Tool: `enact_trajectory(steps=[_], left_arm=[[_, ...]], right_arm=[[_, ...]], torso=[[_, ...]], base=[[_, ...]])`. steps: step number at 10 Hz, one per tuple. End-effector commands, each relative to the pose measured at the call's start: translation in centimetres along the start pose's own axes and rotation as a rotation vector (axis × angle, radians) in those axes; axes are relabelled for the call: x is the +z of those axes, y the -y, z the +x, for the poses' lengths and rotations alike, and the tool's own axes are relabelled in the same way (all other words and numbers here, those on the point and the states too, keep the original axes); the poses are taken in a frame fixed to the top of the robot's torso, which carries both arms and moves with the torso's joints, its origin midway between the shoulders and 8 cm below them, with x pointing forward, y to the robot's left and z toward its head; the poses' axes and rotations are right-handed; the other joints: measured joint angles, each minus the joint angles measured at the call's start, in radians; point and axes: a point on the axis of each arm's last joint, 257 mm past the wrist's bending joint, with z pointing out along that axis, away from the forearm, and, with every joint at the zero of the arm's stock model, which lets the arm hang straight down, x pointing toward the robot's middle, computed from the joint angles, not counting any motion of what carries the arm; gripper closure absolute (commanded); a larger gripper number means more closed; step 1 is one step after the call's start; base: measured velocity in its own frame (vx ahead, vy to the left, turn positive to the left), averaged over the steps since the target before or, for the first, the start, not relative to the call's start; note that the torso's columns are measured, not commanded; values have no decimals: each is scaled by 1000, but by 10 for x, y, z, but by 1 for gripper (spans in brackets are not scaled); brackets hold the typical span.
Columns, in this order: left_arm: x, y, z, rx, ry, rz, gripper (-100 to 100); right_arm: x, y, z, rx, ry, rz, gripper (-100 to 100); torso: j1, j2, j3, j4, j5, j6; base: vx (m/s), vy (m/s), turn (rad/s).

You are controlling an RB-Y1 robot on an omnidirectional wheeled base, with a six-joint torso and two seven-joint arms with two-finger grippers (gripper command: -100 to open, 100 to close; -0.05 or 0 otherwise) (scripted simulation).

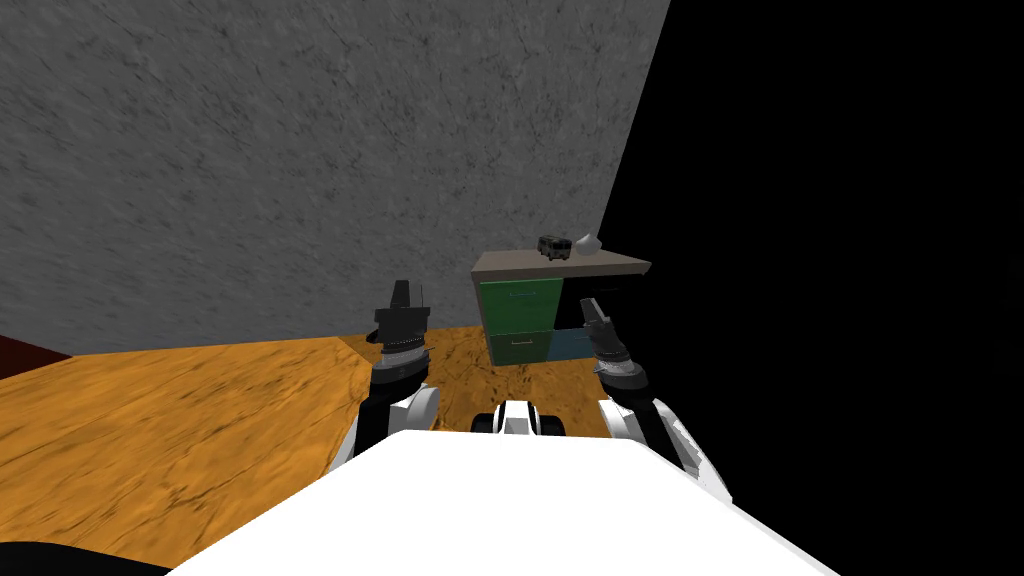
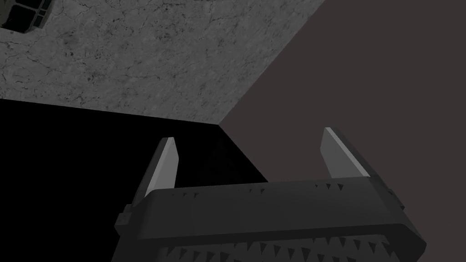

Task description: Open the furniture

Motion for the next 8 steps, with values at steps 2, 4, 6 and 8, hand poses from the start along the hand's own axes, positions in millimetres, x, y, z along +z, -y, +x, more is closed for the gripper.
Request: enact_trajectory(steps=[2, 4, 6, 8], left_arm=[[0, 0, 0, 0, 0, 0, 0], [0, 0, 0, 0, 0, 0, 0], [0, 0, 0, 0, 0, 0, 0], [0, 0, 0, 0, 0, 0, 0]], right_arm=[[2, 0, 15, -137, -44, -30, -100], [2, 0, 22, -208, -64, -45, -100], [3, 1, 29, -283, -83, -61, -100], [3, 2, 36, -360, -103, -77, -100]], torso=[[1, 0, 0, 0, 0, 0], [0, 0, 0, 0, 0, 0], [1, 0, 0, 0, 0, 0], [0, 0, 0, 0, 0, 0]], base=[[34, 44, -52], [38, 43, -75], [46, 48, -50], [40, 47, -59]])
